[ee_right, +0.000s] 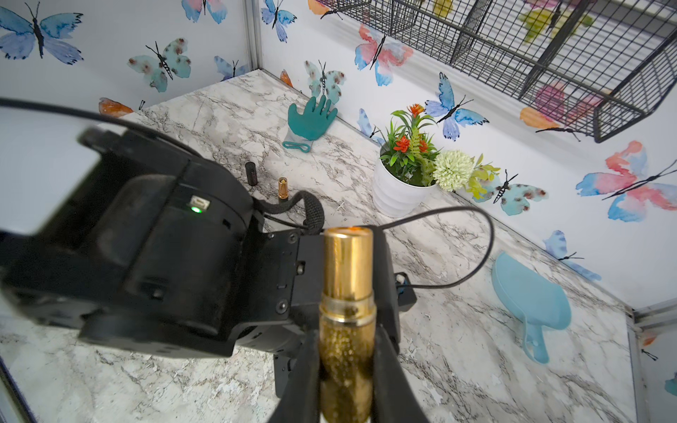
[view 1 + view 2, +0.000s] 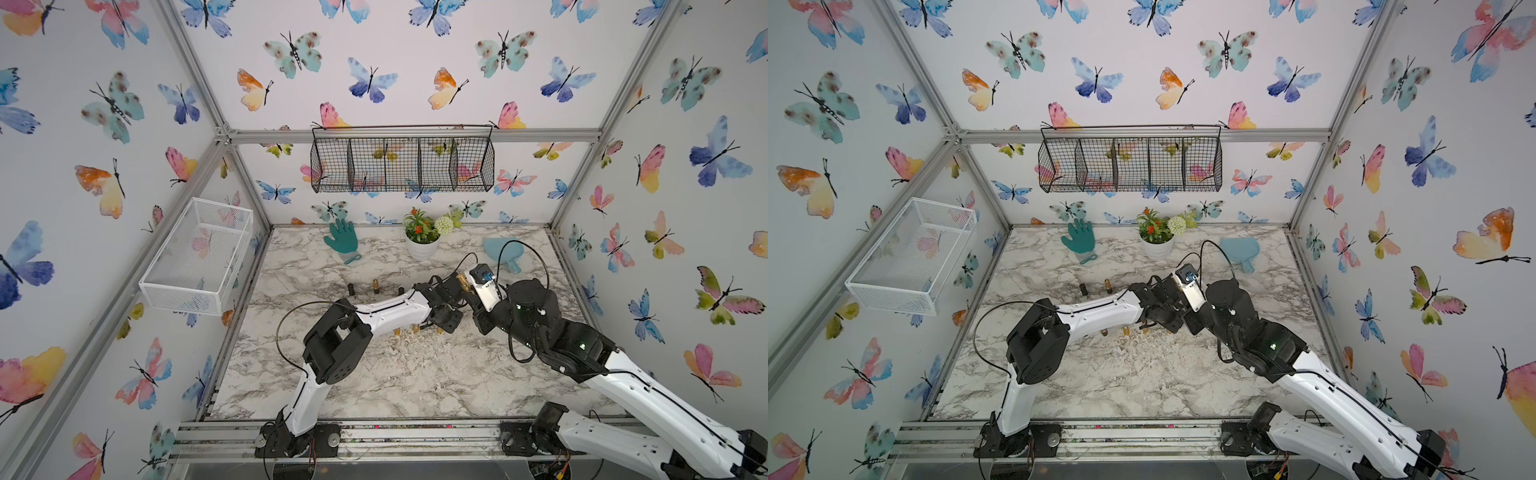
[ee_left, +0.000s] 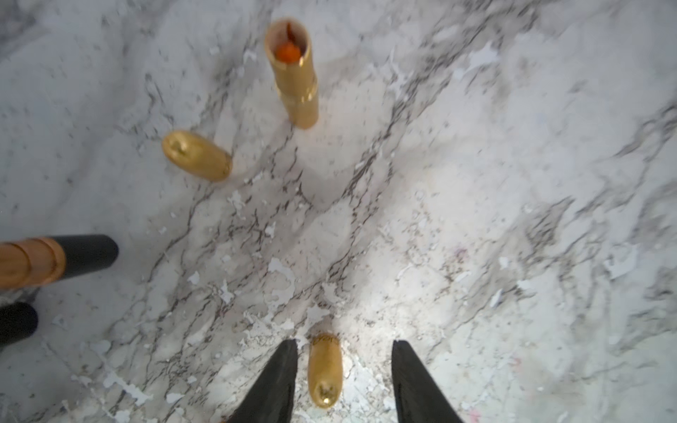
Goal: Open the lipstick cap
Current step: Place the cover at the center of the board, then place the lipstick at the center of the board.
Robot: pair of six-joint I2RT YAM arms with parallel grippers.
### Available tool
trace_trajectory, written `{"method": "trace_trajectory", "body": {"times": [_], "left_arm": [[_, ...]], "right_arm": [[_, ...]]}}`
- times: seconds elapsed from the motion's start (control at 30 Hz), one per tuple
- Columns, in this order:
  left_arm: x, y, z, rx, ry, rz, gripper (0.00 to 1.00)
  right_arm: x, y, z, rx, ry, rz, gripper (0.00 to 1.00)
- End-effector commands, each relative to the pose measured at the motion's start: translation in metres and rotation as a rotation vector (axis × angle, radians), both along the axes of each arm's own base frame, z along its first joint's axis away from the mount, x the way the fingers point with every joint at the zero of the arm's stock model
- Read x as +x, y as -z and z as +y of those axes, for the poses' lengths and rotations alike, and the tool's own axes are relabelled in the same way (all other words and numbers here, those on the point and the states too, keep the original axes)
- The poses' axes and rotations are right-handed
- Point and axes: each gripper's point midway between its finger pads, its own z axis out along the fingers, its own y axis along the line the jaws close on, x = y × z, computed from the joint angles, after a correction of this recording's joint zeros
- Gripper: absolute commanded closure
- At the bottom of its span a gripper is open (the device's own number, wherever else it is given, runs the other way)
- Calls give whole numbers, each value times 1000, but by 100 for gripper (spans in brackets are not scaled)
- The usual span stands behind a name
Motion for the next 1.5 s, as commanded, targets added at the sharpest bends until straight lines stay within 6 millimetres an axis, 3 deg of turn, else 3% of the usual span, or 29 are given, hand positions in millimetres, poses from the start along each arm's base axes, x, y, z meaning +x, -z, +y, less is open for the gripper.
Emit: {"method": "trace_trajectory", "body": {"times": [0.0, 0.1, 0.3, 0.47, 0.63, 0.77, 1.2, 1.47], "left_arm": [[-1, -47, 3, -75, 15, 22, 54], [8, -88, 20, -172, -26, 41, 53], [22, -142, 79, -425, -82, 209, 52], [24, -165, 128, -590, -112, 213, 51], [4, -193, 142, -803, -18, 294, 46], [-8, -197, 139, -836, 47, 338, 45], [-5, -172, 137, -807, 49, 372, 45], [-1, -166, 132, -805, 61, 392, 54]], "right_arm": [[3, 0, 0, 24, 21, 2, 95], [3, 13, 6, 48, 8, 12, 93], [10, 35, 31, 61, -46, 59, 93], [20, 52, 50, 43, -75, 82, 93], [25, 60, 75, 56, -147, 99, 93], [31, 67, 87, 47, -173, 114, 92], [36, 71, 120, 70, -265, 143, 92], [34, 78, 125, 67, -295, 160, 92]]}}
